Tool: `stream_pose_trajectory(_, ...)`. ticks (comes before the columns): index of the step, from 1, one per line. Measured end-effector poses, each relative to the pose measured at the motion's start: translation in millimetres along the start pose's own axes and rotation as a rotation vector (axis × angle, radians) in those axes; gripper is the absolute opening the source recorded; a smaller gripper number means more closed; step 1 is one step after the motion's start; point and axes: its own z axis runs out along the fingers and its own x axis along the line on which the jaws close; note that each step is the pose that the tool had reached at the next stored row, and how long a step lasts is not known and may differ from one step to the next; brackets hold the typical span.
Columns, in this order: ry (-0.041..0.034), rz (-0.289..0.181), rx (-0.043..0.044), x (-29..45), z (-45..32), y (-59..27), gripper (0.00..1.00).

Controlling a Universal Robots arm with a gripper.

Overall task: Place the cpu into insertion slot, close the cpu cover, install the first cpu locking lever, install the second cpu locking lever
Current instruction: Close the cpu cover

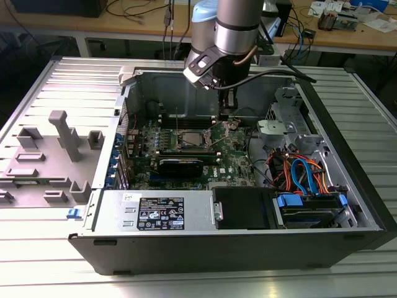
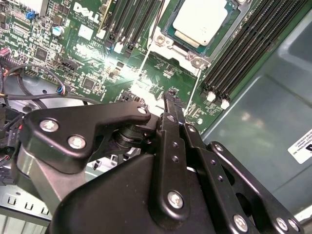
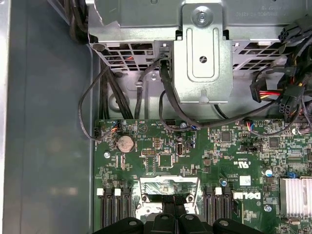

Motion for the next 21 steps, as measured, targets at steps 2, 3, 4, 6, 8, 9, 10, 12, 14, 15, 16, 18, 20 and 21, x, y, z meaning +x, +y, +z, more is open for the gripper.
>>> stream_pose_trajectory(2, 0.0, 0.0, 0.0001, 0.0, 0.4, 0.9, 0.11)
stream_pose_trajectory(3, -0.0001, 0.0, 0.0, 0.0, 0.5, 1.4, 0.11)
stream_pose_trajectory(4, -0.0001, 0.0, 0.0001, 0.0, 0.6, 1.8, 0.11)
stream_pose_trajectory(6, 0.0, 0.0, 0.0, 0.0, 0.7, 2.1, 0.11)
stream_pose_trajectory(8, 0.0001, 0.0, 0.0, 0.0, 0.7, 2.2, 0.11)
stream_pose_trajectory(9, 0.0001, 0.0, 0.0, 0.0, 0.7, 2.2, 0.11)
stream_pose_trajectory(10, 0.0, 0.0, 0.0, 0.0, 0.7, 2.3, 0.11)
stream_pose_trajectory(12, 0.0, 0.0, 0.0, 0.0, 0.7, 2.3, 0.11)
stream_pose_trajectory(14, 0.0, 0.0, 0.0, 0.0, 0.7, 2.3, 0.11)
stream_pose_trajectory(15, 0.0, 0.0, 0.0, 0.0, 0.7, 2.3, 0.11)
stream_pose_trajectory(16, 0.0, 0.0, 0.0, 0.0, 0.7, 2.4, 0.11)
stream_pose_trajectory(18, 0.0001, 0.0, 0.0, 0.0, 1.0, 3.3, 0.11)
stream_pose_trajectory(20, 0.0002, 0.0, 0.0011, 0.1, 1.5, 6.4, 0.11)
stream_pose_trajectory(21, -0.0007, 0.0, 0.0018, 0.1, 2.0, 8.7, 0.11)
